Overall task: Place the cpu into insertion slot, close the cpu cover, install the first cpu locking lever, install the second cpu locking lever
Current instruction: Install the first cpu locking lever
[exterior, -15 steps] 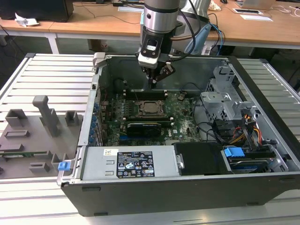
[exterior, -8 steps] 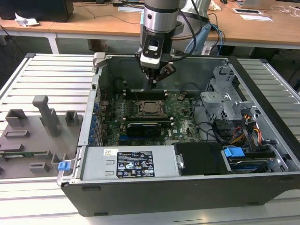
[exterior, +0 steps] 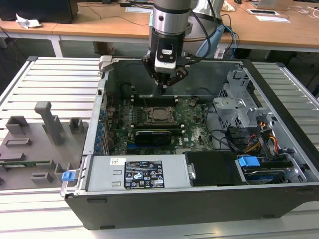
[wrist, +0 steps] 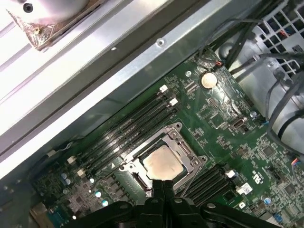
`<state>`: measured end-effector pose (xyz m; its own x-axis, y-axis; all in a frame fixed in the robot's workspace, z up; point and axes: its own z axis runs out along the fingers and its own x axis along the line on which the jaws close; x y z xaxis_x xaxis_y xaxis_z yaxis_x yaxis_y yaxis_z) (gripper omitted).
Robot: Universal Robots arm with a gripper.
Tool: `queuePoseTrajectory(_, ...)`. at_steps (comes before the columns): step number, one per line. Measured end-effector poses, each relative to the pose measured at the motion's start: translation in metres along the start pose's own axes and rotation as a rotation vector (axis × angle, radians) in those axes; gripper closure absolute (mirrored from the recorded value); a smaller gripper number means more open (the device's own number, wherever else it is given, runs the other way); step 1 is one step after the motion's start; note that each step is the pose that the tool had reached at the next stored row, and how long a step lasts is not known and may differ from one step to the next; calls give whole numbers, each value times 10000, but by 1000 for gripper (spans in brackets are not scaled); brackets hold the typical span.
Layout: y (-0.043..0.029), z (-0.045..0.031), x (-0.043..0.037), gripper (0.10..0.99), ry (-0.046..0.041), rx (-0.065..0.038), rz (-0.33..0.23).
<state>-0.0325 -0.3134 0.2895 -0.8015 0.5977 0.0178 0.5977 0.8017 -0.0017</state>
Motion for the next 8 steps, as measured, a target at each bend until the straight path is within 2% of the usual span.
queuePoseTrajectory(8, 0, 8, 0, 980, -2, 29, -1651)
